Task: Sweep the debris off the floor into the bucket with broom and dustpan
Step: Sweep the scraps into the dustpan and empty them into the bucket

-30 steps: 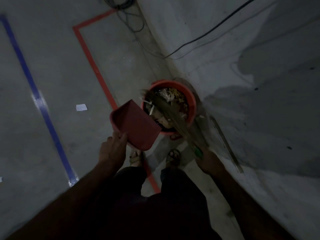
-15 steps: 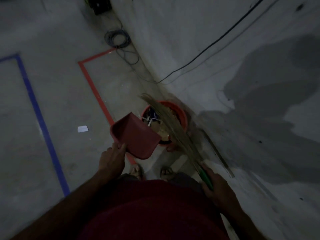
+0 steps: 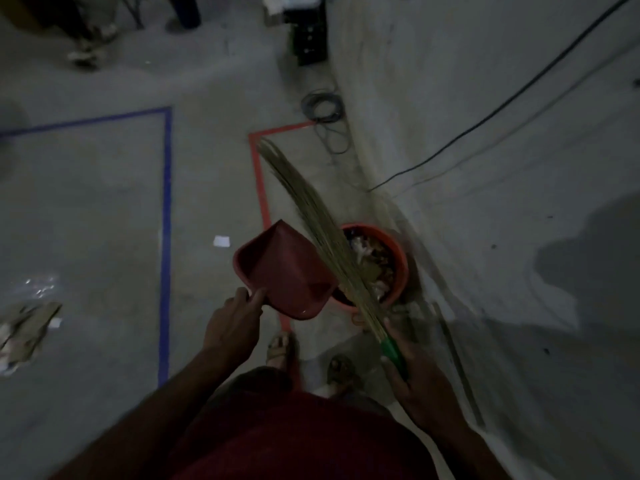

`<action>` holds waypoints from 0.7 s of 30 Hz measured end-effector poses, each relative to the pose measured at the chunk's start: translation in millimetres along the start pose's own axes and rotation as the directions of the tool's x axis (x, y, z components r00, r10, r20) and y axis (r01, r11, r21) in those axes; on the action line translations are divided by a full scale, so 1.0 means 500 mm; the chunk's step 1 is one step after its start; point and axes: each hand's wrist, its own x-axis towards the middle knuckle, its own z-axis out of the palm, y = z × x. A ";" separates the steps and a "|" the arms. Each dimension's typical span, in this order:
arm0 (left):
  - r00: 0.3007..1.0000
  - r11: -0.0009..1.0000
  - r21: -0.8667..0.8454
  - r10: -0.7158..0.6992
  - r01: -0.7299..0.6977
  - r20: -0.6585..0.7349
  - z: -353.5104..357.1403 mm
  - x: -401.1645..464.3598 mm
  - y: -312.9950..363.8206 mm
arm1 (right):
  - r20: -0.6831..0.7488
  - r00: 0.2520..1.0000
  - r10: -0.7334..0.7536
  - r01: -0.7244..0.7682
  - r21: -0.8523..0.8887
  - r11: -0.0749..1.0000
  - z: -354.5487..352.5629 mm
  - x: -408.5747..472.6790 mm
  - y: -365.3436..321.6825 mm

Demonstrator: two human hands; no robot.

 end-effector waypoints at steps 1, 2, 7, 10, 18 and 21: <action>0.999 0.999 -0.017 -0.039 0.039 -0.016 0.001 -0.021 -0.002 | 0.032 0.999 -0.035 0.035 -0.002 0.999 0.002 0.010 -0.007; 0.996 0.996 -0.037 -0.078 0.077 -0.032 0.002 -0.044 -0.006 | 0.060 0.996 -0.068 0.068 0.007 0.998 0.004 0.020 -0.014; 0.950 0.949 -0.143 -0.296 0.281 -0.097 0.001 -0.154 -0.048 | 0.225 0.928 -0.298 0.322 -0.081 0.943 0.033 0.059 -0.054; 0.898 0.900 -0.182 -0.422 0.397 -0.124 0.001 -0.216 -0.090 | 0.278 0.876 -0.393 0.438 -0.125 0.890 0.059 0.072 -0.110; 0.762 0.782 -0.239 -0.619 0.576 -0.188 0.041 -0.397 -0.255 | 0.423 0.734 -0.531 0.644 -0.186 0.742 0.198 0.069 -0.304; 0.706 0.724 -0.268 -0.686 0.636 -0.178 0.063 -0.483 -0.332 | 0.476 0.678 -0.560 0.698 -0.177 0.694 0.272 0.046 -0.386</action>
